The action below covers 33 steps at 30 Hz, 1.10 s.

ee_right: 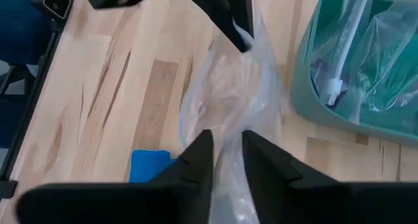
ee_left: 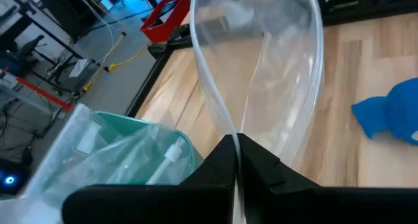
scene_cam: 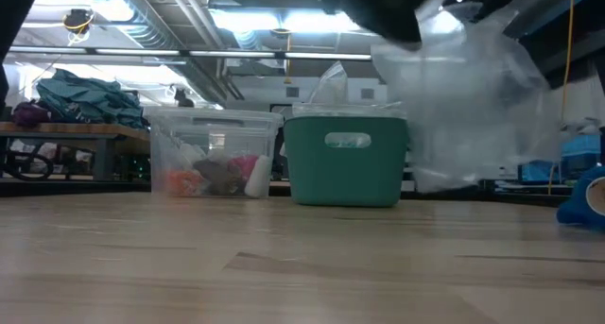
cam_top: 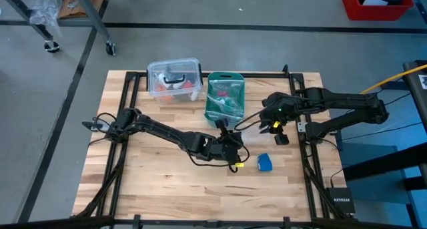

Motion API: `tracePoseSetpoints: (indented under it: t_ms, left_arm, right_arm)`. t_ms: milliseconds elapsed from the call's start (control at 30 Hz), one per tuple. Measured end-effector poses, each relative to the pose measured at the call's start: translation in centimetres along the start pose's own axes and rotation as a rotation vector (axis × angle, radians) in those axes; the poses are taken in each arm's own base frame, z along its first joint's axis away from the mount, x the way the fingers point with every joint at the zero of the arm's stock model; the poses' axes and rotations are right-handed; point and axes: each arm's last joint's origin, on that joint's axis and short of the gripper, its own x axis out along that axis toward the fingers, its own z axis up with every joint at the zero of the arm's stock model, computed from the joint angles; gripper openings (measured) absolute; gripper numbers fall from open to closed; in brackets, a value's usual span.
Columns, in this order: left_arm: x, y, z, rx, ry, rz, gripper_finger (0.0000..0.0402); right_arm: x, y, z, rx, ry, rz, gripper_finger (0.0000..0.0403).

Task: Roll bandage
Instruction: Put the blue bandage into the transparent zip bag

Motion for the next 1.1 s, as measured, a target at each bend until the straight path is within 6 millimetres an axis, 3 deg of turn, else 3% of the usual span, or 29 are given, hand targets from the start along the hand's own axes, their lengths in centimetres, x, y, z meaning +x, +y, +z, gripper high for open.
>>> tracePoseSetpoints:
  t_ms: [200, 367, 667, 767, 867, 967, 1100]
  left_arm:
    - [-2.8, 2.6, 0.9, 0.036, 0.040, -0.005, 0.0000]
    - [-4.7, 4.9, 0.6, 0.040, 0.125, 0.001, 0.0000]
    - [-8.7, 7.2, 0.1, -0.005, 0.213, -0.006, 0.0000]
    - [-10.4, 7.4, -0.1, -0.048, 0.228, -0.013, 0.0000]
    - [-12.0, 7.1, -0.9, -0.071, 0.271, -0.013, 0.0000]
    - [-13.6, 6.8, -1.9, -0.103, 0.324, 0.005, 0.0000]
    - [-15.4, 6.2, -2.8, -0.162, 0.359, 0.028, 0.0000]
  right_arm:
    - [-0.1, -0.1, 0.9, -0.016, -0.099, 0.013, 0.0143]
    - [-0.4, 0.1, 2.3, -0.086, -0.252, 0.090, 0.0161]
    - [-4.7, 0.7, 4.6, -0.236, -0.402, 0.057, 0.0163]
    - [-6.2, 1.1, 4.4, -0.231, -0.375, 0.063, 0.0163]
    - [-6.4, 1.3, 3.7, -0.207, -0.291, 0.083, 0.0163]
    - [-5.6, 2.0, 2.6, -0.173, -0.153, 0.115, 0.0163]
    - [-2.9, 3.8, 1.6, -0.154, 0.009, 0.186, 0.0163]
